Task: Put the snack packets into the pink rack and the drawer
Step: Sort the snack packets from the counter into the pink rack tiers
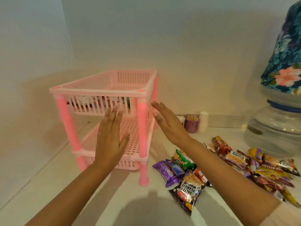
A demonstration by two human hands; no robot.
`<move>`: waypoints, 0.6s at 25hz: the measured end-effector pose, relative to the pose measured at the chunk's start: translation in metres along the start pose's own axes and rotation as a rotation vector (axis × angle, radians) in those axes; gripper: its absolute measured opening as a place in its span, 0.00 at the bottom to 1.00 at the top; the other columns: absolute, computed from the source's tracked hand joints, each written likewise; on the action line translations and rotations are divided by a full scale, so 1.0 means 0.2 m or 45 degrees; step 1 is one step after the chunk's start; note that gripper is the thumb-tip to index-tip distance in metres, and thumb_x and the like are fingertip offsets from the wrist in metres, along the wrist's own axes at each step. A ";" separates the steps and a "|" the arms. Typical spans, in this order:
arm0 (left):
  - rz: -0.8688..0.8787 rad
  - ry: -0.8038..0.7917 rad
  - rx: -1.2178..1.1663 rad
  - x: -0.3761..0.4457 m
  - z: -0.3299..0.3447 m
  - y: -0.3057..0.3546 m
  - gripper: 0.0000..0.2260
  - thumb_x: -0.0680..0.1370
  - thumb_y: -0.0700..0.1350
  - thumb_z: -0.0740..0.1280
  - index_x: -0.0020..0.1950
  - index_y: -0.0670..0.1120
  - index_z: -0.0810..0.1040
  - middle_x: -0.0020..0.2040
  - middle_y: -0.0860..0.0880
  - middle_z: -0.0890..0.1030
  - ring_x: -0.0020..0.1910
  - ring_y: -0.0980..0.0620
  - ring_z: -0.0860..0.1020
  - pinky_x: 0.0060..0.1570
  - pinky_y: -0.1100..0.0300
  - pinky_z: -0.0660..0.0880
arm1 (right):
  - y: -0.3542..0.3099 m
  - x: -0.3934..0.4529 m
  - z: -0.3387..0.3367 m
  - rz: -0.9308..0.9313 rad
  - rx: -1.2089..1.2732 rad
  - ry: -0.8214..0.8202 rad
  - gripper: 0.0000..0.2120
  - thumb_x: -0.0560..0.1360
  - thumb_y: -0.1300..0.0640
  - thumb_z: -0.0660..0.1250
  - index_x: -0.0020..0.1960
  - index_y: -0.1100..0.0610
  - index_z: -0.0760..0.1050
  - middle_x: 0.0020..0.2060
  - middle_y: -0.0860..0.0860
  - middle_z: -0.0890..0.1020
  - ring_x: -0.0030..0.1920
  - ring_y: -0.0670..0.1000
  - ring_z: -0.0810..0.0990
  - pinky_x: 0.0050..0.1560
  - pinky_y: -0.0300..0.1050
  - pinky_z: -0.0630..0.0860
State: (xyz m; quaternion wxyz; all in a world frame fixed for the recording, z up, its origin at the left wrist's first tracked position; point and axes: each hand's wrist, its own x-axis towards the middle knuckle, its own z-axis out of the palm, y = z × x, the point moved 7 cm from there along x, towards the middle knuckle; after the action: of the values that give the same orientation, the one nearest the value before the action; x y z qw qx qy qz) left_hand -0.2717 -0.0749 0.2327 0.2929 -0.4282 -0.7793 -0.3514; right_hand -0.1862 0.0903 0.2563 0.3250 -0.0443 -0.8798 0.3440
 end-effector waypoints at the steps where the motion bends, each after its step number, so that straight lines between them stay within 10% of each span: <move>1: 0.028 -0.072 -0.039 -0.11 0.09 0.04 0.28 0.77 0.57 0.51 0.75 0.48 0.54 0.75 0.53 0.51 0.74 0.57 0.45 0.72 0.56 0.44 | 0.09 -0.11 0.00 0.040 -0.041 -0.006 0.21 0.79 0.46 0.52 0.71 0.48 0.62 0.72 0.45 0.64 0.72 0.42 0.54 0.74 0.53 0.52; 6: -0.089 -0.394 -0.260 -0.56 0.52 0.20 0.28 0.76 0.59 0.53 0.73 0.48 0.60 0.73 0.53 0.56 0.73 0.63 0.48 0.69 0.70 0.40 | 0.55 -0.69 0.00 0.373 -0.271 -0.046 0.38 0.69 0.26 0.40 0.69 0.45 0.65 0.72 0.46 0.64 0.73 0.43 0.51 0.73 0.58 0.52; 9: -0.072 -0.575 -0.253 -0.72 0.74 0.31 0.30 0.78 0.63 0.49 0.70 0.44 0.66 0.71 0.49 0.63 0.72 0.52 0.59 0.71 0.60 0.52 | 0.75 -0.96 -0.06 0.527 -0.408 -0.090 0.42 0.66 0.24 0.37 0.69 0.44 0.64 0.73 0.46 0.62 0.72 0.42 0.47 0.74 0.59 0.47; 15: -0.271 -0.690 -0.330 -0.80 1.00 0.54 0.34 0.72 0.60 0.64 0.73 0.46 0.61 0.71 0.48 0.68 0.71 0.48 0.65 0.68 0.50 0.63 | 1.03 -1.23 -0.35 0.679 -0.655 -0.023 0.25 0.73 0.39 0.55 0.66 0.48 0.69 0.71 0.48 0.66 0.73 0.52 0.58 0.73 0.56 0.53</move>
State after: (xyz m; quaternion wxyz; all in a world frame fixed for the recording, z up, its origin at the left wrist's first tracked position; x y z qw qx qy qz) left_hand -0.1340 0.0530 0.0282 -0.0208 -0.4559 -0.8182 -0.3496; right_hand 0.0192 0.2135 0.0306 0.1942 -0.3494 -0.8979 0.1844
